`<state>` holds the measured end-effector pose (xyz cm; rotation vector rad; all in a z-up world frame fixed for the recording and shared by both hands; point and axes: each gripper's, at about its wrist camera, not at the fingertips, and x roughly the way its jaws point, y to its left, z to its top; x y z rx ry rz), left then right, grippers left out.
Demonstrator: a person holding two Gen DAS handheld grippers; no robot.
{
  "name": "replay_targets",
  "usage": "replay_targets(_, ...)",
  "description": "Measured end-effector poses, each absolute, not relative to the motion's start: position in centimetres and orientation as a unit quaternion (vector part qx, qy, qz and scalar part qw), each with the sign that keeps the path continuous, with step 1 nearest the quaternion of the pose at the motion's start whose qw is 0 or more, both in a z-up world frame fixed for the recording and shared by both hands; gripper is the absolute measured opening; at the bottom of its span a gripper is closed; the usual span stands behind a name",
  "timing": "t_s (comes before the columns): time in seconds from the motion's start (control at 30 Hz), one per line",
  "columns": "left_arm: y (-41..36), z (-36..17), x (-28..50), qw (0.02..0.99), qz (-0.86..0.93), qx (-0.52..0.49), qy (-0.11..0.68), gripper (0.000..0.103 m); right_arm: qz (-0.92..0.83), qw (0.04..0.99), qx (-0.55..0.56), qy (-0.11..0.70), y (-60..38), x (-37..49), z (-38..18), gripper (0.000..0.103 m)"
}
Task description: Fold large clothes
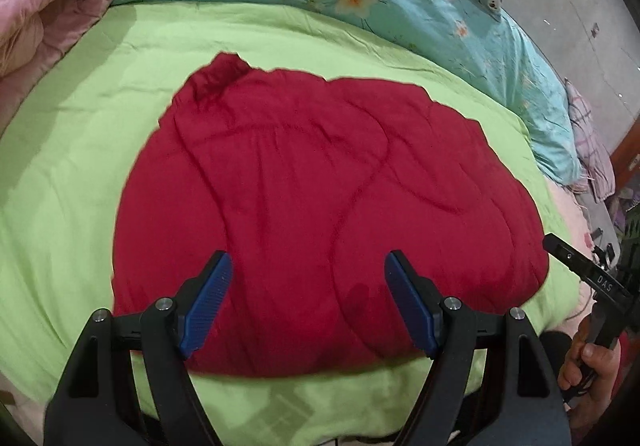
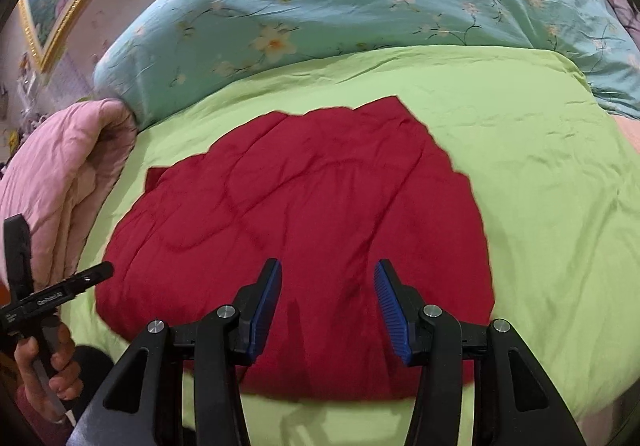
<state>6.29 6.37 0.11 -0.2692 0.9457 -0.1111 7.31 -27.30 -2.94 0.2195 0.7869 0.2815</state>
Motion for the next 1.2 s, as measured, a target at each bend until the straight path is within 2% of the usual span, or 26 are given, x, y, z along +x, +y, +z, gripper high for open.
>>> replay_targets(0.43,4.7,-1.0,1.5,0.875,-0.051,-0.111,0.469,0.079,0.155,0.901,0.082,0.396,-24.9,1.6,-4.8,0.052)
replay_targets(1.2,3.5,-2.3,-1.9,0.871,-0.011,-0.060,0.487,0.079,0.167,0.885,0.059,0.431,-23.4,-1.9,-7.6,0.057)
